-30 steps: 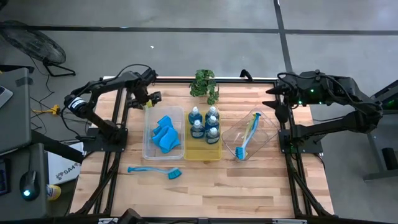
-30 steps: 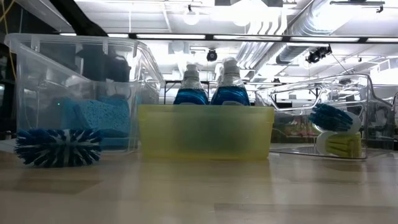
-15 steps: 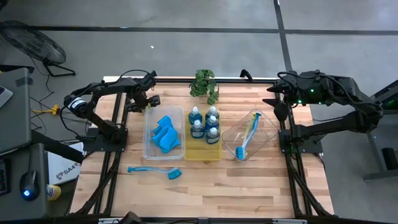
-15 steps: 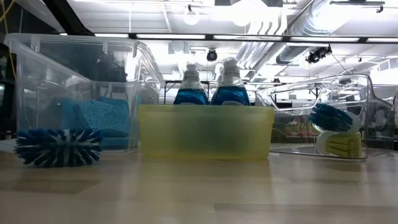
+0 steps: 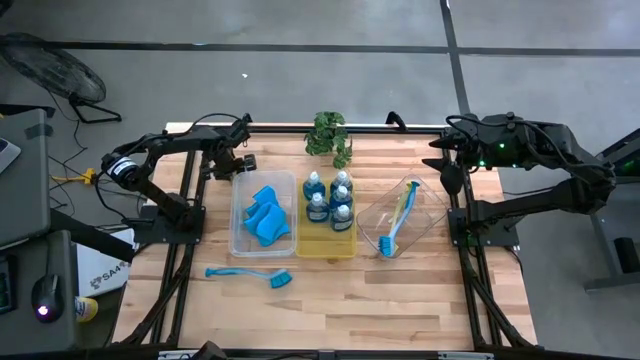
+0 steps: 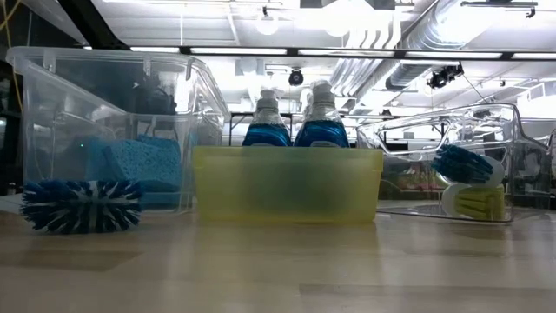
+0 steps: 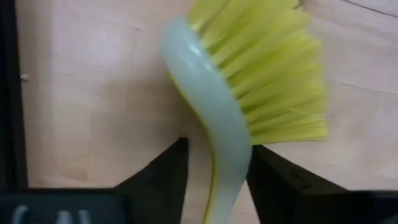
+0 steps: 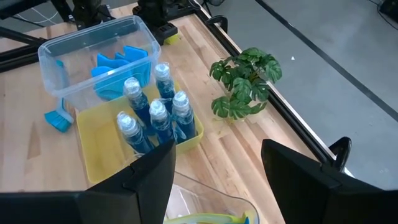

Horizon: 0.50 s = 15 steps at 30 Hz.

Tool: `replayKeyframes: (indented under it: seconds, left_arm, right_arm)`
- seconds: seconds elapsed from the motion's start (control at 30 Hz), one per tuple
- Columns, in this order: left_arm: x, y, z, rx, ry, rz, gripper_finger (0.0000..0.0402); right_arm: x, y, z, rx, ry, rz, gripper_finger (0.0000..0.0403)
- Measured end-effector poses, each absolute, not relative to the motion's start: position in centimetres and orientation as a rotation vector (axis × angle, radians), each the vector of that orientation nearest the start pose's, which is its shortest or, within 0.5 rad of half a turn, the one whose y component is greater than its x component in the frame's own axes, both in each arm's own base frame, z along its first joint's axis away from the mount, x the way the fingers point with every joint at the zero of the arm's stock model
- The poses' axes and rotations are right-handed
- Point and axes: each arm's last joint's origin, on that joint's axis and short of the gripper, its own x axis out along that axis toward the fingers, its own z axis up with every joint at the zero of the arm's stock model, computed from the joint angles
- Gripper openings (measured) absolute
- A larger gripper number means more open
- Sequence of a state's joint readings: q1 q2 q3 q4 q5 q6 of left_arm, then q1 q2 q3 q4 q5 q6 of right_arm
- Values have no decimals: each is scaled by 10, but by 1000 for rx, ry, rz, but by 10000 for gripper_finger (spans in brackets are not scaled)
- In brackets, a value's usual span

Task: Pick & Place Kitchen Sink Supplies
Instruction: Put the yellow toilet brush into the transparent bin

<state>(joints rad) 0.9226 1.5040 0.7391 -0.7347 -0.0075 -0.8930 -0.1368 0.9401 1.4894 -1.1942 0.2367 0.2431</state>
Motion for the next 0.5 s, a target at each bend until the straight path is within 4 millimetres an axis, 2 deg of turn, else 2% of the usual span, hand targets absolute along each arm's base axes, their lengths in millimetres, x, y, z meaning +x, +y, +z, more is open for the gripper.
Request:
replayKeyframes:
  seconds: [0.23,0.5]
  left_arm:
    - [137,182,144,-1334,1019,1378,66]
    - [139,184,147,-1286,1062,1321,63]
  right_arm:
    - [117,-23,438,209,598,-440,232]
    - [116,-23,438,214,595,-455,232]
